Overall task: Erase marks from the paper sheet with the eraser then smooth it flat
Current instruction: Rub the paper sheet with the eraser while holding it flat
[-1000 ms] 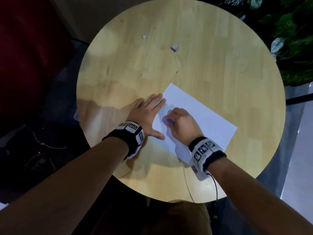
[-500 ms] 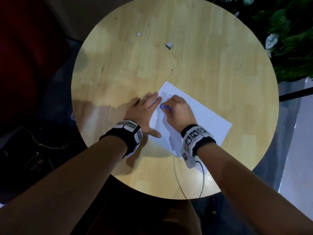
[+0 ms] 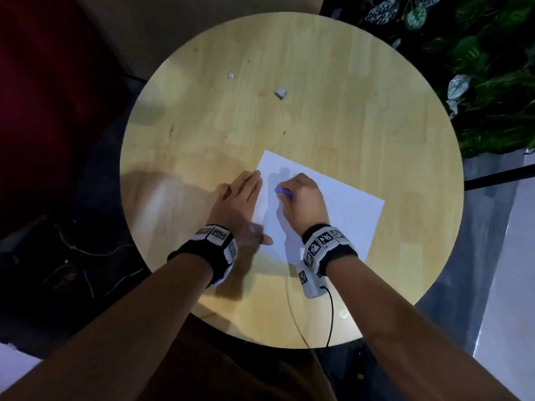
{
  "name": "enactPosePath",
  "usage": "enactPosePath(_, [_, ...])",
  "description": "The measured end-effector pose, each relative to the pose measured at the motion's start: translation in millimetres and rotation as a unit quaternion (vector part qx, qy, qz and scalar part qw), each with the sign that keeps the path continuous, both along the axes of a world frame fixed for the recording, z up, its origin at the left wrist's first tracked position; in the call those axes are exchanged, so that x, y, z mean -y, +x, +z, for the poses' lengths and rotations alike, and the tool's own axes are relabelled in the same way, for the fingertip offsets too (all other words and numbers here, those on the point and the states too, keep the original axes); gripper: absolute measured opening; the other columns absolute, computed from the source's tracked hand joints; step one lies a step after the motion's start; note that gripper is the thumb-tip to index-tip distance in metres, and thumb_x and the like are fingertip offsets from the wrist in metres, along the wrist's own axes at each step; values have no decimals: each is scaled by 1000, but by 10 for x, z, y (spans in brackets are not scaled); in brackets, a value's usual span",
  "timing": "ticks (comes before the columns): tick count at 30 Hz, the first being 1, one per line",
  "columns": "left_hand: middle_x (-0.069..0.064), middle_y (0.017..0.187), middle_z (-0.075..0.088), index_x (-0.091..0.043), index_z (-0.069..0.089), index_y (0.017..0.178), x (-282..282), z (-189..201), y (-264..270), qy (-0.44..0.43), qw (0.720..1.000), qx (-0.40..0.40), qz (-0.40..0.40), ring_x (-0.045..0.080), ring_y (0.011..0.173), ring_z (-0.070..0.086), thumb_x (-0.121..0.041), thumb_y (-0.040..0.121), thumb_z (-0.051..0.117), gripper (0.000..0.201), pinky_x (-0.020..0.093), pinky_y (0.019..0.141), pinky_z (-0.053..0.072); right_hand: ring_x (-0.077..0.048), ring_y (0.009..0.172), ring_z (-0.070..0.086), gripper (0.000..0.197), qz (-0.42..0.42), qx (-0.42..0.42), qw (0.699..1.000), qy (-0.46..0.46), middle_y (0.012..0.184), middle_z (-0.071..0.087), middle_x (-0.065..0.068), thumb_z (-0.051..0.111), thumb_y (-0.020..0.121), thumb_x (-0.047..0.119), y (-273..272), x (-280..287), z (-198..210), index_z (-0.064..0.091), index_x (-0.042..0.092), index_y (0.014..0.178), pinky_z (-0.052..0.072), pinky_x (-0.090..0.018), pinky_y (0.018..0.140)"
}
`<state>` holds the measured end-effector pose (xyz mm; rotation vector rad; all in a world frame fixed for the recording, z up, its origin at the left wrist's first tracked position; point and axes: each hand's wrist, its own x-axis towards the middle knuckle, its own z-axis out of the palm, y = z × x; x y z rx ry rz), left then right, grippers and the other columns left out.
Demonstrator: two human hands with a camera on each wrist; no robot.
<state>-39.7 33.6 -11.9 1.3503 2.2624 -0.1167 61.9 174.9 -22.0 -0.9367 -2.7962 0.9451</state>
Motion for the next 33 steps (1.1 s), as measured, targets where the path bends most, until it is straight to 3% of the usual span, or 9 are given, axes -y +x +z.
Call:
enactPosePath(3, [5, 166, -1, -1, 9, 156, -21, 26, 29, -5, 1000, -2, 9, 21, 153, -3, -82, 58, 65, 139, 46, 115, 21, -31, 82, 56, 13, 18, -4, 1000, 4, 87, 61, -9, 64, 81, 4, 86, 62, 40, 72, 10, 88, 50, -38, 69])
enactPosePath(8, [7, 165, -8, -1, 3, 156, -91, 76, 19, -35, 999, -7, -9, 24, 152, -7, -82, 62, 64, 138, 46, 116, 22, -29, 83, 56, 15, 149, 11, 988, -30, 88, 60, -5, 62, 80, 5, 242, 88, 100, 72, 13, 87, 50, -40, 70])
enactPosePath(10, [8, 165, -6, -1, 8, 156, -124, 80, 17, -44, 999, -14, -10, 25, 151, -7, -82, 62, 65, 137, 45, 116, 23, -29, 83, 57, 14, 123, 5, 992, -21, 88, 61, -6, 62, 82, 7, 80, -51, 52, 73, 14, 88, 51, -39, 70])
enactPosePath(14, [12, 164, -6, -4, 39, 147, -176, 58, -37, -40, 998, -34, -29, 28, 152, -10, -85, 59, 66, 123, 45, 118, 21, -29, 88, 57, 15, 26, 8, 1000, -7, 92, 61, -7, 63, 83, 8, -225, -169, -14, 73, 14, 91, 50, -35, 77])
enactPosePath(19, [7, 163, -24, -17, -12, 157, -159, 11, -83, -29, 999, 29, -2, 25, 152, -14, -80, 54, 74, 149, 44, 120, 16, -26, 84, 56, 18, 82, 10, 996, -39, 89, 61, -3, 60, 81, 8, 99, 102, 31, 73, 15, 91, 48, -32, 71])
enactPosePath(22, [6, 162, -27, -13, -14, 157, -173, 30, -81, -45, 999, 21, -16, 27, 152, -15, -81, 55, 73, 150, 47, 118, 19, -27, 81, 56, 22, 139, 30, 989, -49, 86, 60, -4, 58, 77, 3, 141, 110, 86, 73, 16, 88, 49, -35, 68])
enactPosePath(27, [15, 160, -25, 1, -16, 153, -252, 35, -14, -94, 995, -11, -30, 36, 150, -14, -93, 50, 60, 158, 51, 114, 24, -25, 80, 56, 13, 111, 27, 992, -50, 84, 59, -4, 62, 79, 6, -200, -252, 82, 70, 16, 80, 49, -38, 72])
enactPosePath(30, [11, 165, -10, 0, 0, 155, -275, -4, -104, -22, 999, 30, 9, 27, 153, -5, -94, 61, 49, 142, 47, 115, 25, -23, 81, 57, 13, 106, 8, 992, -64, 85, 62, -1, 65, 79, 6, -166, -264, 65, 70, 17, 84, 48, -35, 75])
enactPosePath(33, [3, 167, -3, -8, 7, 158, -236, -99, -239, 41, 997, 61, -40, 22, 153, 1, -80, 71, 61, 126, 44, 120, 19, -23, 81, 59, 11, 78, -16, 994, -69, 87, 64, -3, 67, 83, 8, -82, -251, 48, 72, 14, 91, 46, -32, 76])
